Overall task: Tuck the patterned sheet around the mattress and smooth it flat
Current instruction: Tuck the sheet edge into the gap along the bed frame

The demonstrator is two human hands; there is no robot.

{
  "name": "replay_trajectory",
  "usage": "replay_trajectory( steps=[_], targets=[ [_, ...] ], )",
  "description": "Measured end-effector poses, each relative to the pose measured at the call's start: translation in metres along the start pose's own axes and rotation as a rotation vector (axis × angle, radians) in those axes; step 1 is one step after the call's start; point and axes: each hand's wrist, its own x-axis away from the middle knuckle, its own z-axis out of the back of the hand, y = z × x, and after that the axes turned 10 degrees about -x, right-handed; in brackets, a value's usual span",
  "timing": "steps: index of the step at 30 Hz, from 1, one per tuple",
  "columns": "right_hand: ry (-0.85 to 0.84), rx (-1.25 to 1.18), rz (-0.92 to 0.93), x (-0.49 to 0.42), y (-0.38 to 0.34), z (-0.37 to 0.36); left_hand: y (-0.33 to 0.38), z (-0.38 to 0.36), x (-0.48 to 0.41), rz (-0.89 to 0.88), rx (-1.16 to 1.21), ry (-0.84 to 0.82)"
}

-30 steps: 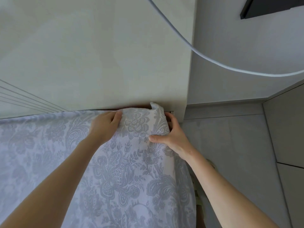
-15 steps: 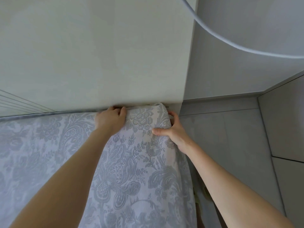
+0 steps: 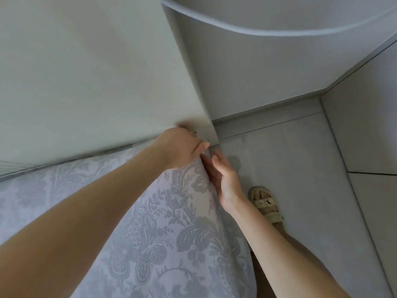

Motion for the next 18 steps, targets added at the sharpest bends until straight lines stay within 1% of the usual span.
replay_trajectory(
  steps=[2,3,6,8,10,11,14,16,18],
  targets=[
    [0.113,0.042,0.076,0.008,0.0,0.008,0.003,-0.004,-0.015,-0.062,-0.125,-0.084],
    [0.127,0.056,0.095,0.011,0.001,0.01,0.003,-0.008,-0.021,-0.091,-0.175,-0.134],
    [0.093,0.106,0.078,0.017,0.008,0.015,0.009,-0.018,-0.038,-0.144,-0.311,-0.278],
    [0.043,0.116,0.049,0.015,0.01,0.015,0.014,-0.018,-0.046,-0.155,-0.385,-0.328],
    [-0.032,0.094,0.019,0.012,0.008,0.012,0.017,-0.013,-0.044,-0.175,-0.417,-0.327],
    [-0.064,0.066,-0.002,0.009,0.007,0.009,0.014,-0.011,-0.04,-0.191,-0.401,-0.295],
    [-0.177,-0.028,-0.174,-0.005,0.007,-0.003,-0.003,0.006,-0.017,-0.236,-0.275,-0.191],
    [-0.258,0.008,-0.31,-0.015,0.006,-0.014,-0.011,0.013,-0.01,-0.212,-0.163,-0.184],
    [-0.273,0.092,-0.381,-0.026,0.002,-0.02,-0.011,0.013,-0.011,-0.202,-0.111,-0.156]
  ],
)
